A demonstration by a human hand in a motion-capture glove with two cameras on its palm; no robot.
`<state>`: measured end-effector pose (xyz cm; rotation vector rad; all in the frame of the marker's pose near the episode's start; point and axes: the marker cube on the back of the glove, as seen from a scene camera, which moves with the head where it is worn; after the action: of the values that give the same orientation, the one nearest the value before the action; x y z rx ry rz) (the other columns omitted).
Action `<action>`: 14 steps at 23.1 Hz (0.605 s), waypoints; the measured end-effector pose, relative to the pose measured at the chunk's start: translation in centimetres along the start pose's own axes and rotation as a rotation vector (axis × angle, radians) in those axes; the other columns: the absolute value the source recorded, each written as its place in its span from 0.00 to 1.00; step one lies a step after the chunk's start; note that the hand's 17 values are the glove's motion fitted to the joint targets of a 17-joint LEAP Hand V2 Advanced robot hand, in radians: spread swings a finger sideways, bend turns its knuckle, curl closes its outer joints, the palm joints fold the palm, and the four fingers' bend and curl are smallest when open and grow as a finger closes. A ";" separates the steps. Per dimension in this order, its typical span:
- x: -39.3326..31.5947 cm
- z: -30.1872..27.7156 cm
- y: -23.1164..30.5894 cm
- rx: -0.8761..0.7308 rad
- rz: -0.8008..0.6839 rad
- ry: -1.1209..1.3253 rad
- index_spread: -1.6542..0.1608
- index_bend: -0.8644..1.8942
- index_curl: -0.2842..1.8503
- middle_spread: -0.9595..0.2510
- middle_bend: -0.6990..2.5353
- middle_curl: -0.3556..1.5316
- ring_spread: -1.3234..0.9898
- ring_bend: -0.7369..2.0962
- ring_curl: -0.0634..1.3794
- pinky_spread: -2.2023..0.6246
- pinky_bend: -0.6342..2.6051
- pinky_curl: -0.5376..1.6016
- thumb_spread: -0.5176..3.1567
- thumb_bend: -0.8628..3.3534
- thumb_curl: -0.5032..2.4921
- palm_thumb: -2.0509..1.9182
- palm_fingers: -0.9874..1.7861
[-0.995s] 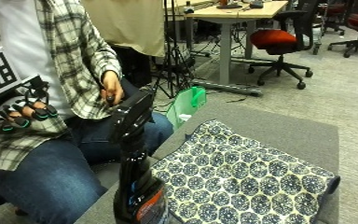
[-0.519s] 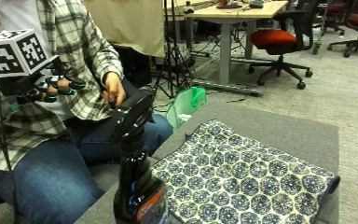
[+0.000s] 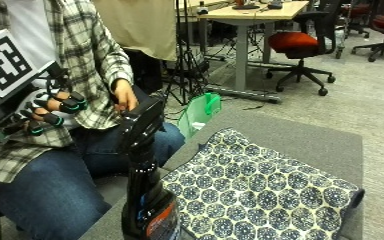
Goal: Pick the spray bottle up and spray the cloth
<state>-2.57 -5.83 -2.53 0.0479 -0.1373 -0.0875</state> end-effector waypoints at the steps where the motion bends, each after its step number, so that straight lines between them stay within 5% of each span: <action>1: -0.1 -0.4 -0.7 0.011 0.004 -0.021 0.73 0.39 0.25 0.75 0.27 0.27 0.63 0.37 0.17 0.85 0.32 0.33 0.44 0.26 0.27 0.65 0.44; 14: 9.2 -3.7 -14.2 0.039 0.057 -0.310 0.75 0.37 0.26 0.76 0.28 0.30 0.62 0.39 0.20 0.85 0.34 0.35 0.44 0.24 0.29 0.66 0.46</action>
<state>5.81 -20.64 -5.67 0.0694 -0.4497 -0.0345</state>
